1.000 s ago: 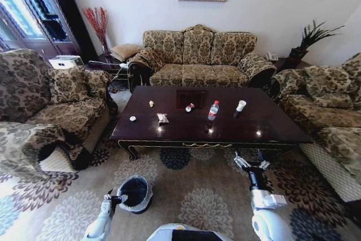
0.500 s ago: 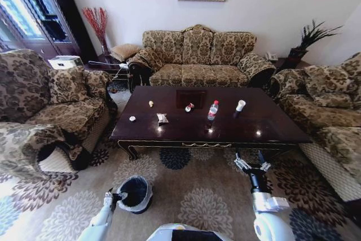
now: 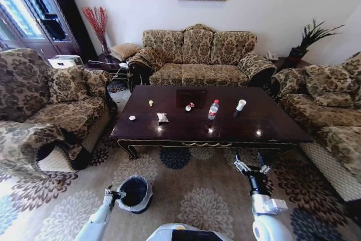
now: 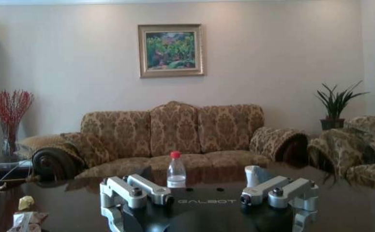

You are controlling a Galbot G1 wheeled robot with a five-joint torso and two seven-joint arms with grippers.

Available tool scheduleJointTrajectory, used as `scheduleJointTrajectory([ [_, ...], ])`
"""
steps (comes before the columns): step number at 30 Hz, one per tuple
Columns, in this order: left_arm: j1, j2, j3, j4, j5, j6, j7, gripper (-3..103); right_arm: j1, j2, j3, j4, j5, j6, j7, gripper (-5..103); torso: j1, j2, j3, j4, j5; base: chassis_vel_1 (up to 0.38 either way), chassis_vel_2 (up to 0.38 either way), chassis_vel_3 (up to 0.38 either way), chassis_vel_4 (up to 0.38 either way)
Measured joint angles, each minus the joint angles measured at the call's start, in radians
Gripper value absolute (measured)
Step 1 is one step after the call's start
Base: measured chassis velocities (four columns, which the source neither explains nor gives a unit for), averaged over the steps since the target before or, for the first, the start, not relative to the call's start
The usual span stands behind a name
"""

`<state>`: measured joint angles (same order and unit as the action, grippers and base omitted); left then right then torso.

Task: Move to the front of the table and place the trash on the table into the trash bin.

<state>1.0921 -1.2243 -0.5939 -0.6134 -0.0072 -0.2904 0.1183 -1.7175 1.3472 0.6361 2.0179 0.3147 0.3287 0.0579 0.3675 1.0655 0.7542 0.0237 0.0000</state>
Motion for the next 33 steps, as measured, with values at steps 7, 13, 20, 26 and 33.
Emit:
scheduleJointTrajectory([
  [7,0.016,0.014,0.052,-0.065,-0.091,0.181,-0.018,98,-0.001,-0.004,0.007,0.001,-0.003,-0.005,0.008,100,-0.016,-0.036,-0.020,0.0000,0.0000,0.000,0.000,0.000,0.000],
  [13,0.007,0.043,0.070,-0.085,-0.136,0.278,0.008,94,-0.001,-0.005,0.008,0.000,-0.008,-0.008,0.015,100,-0.023,-0.052,-0.029,0.0002,0.0000,0.000,0.000,0.000,0.000],
  [20,-0.073,0.058,0.091,0.002,-0.148,0.293,0.041,93,-0.005,-0.001,0.011,0.001,-0.017,-0.013,0.022,100,-0.033,-0.073,-0.041,-0.0001,0.0001,0.000,0.000,0.000,0.000],
  [26,-0.122,0.051,0.094,0.085,-0.148,0.283,0.043,96,-0.013,0.002,0.021,0.006,-0.018,-0.014,0.024,100,-0.035,-0.079,-0.043,-0.0004,0.0003,0.000,0.000,0.000,0.000],
  [33,-0.175,0.038,0.117,0.142,-0.125,0.273,0.076,90,-0.028,0.014,0.036,0.010,-0.019,-0.010,0.028,100,-0.035,-0.078,-0.043,-0.0004,0.0001,0.000,0.000,0.000,0.000],
])
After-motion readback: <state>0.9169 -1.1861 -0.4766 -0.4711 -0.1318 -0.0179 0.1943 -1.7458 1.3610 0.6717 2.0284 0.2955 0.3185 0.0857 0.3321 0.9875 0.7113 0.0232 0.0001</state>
